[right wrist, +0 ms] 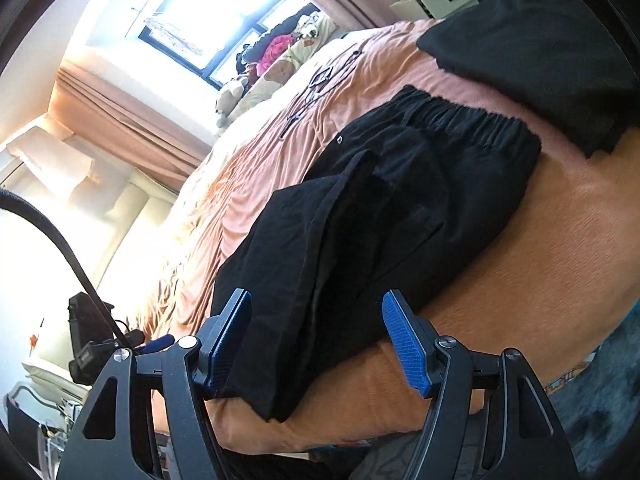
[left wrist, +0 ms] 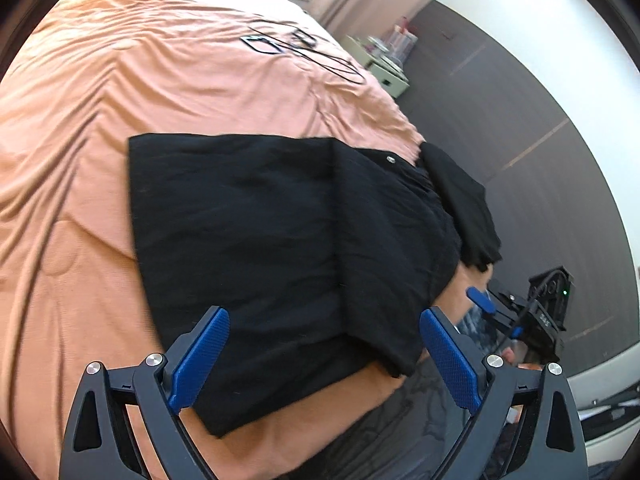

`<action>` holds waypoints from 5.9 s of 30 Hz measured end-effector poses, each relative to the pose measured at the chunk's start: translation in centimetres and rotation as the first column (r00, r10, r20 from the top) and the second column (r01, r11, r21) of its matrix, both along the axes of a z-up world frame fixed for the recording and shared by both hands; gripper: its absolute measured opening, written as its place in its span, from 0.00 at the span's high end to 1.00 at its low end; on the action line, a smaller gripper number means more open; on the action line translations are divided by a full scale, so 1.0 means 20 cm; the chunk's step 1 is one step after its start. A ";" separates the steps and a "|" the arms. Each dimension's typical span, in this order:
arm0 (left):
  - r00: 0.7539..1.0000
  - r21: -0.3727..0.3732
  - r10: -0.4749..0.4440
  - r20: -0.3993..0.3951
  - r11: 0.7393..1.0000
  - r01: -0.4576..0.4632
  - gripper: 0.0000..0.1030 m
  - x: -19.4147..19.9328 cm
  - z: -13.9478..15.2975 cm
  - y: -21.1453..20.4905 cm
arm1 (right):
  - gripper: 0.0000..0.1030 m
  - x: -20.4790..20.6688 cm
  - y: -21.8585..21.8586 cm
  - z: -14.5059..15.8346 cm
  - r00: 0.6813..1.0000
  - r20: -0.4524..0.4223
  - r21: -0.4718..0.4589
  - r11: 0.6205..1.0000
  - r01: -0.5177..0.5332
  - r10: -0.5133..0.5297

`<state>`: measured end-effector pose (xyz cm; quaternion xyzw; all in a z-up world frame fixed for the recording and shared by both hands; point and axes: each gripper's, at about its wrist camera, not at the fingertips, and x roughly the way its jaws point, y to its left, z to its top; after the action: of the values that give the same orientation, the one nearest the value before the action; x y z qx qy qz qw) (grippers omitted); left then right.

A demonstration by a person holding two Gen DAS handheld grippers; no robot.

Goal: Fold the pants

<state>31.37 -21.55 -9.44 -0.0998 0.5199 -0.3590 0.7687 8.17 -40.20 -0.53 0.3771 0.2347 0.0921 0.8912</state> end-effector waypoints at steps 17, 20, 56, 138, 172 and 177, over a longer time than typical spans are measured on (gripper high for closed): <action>0.981 0.022 0.181 -0.069 0.983 -0.180 0.06 0.17 -0.28 0.21 | 0.29 0.36 -0.06 -0.07 0.995 -0.096 0.083 0.996 -0.019 0.027; 0.979 0.031 0.187 -0.085 0.982 -0.185 0.06 0.20 -0.33 0.20 | 0.29 0.42 -0.06 -0.07 0.995 -0.095 0.104 0.994 -0.028 0.038; 0.991 0.159 0.103 -0.085 0.983 -0.089 0.01 0.23 -0.50 0.04 | 0.84 0.38 0.08 0.16 1.000 -0.005 -0.162 0.987 0.014 -0.015; 0.935 0.010 0.281 -0.217 0.958 -0.286 0.41 -0.08 -0.49 0.21 | 0.59 0.05 -0.69 -0.08 0.996 -0.052 0.245 0.965 0.089 -0.079; 0.906 -0.008 0.330 -0.266 0.939 -0.345 0.75 -0.04 -0.51 0.29 | 1.00 0.05 -0.51 -0.18 0.981 -0.082 0.159 0.970 0.186 -0.175; 0.903 -0.030 0.344 -0.258 0.931 -0.364 0.50 -0.03 -0.48 0.34 | 1.00 0.04 -0.46 -0.19 0.972 -0.089 0.144 0.963 0.227 -0.216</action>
<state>30.73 -14.84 -19.01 -0.2662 0.5709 -0.2178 0.7455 9.01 -49.44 -4.24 0.4712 0.2153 -0.0042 0.8553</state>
